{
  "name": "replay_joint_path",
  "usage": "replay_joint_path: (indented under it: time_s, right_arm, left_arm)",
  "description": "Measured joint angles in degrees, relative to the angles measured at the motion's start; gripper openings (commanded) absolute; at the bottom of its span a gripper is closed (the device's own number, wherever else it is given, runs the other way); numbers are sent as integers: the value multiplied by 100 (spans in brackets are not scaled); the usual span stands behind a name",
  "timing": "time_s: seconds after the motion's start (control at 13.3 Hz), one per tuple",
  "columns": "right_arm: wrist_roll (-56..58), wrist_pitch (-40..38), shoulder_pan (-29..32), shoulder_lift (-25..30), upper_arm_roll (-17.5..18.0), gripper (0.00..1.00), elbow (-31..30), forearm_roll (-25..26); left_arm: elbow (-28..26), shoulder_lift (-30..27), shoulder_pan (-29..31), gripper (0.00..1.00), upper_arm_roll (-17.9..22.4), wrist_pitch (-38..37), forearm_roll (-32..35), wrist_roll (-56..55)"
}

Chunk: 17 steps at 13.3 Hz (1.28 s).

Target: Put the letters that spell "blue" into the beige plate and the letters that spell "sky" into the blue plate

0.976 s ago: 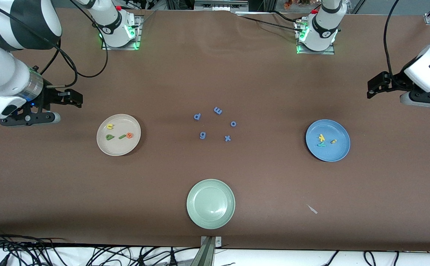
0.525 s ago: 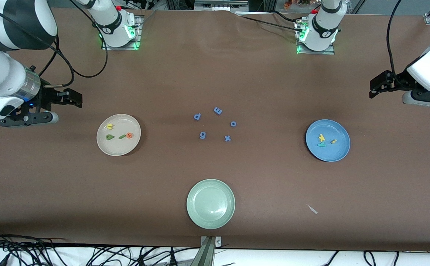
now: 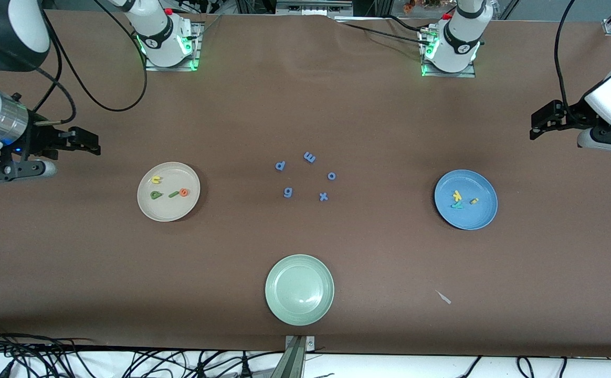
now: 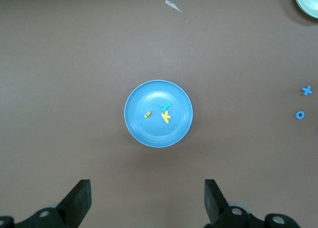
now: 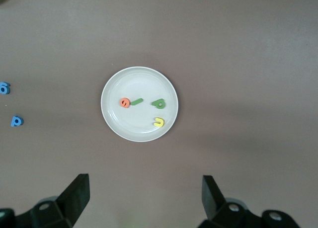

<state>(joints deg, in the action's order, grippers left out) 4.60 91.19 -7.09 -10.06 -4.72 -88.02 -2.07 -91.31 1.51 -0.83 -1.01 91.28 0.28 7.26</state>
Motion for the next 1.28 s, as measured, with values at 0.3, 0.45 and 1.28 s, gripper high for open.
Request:
replay_joint_path:
  time_s: [0.3, 0.45, 1.28]
  right_arm:
    - [11, -51, -15, -30, 22, 100, 42, -7]
    - [11, -54, -30, -33, 24, 100, 42, -7]
    - [11, -57, -30, -61, 15, 100, 107, 113]
  left_arm:
    - [15, 2, -2, 100, 1, 0, 0, 0]
    - [18, 4, -6, 100, 1, 0, 0, 0]
    - [30, 34, -8, 100, 5, 0, 0, 0]
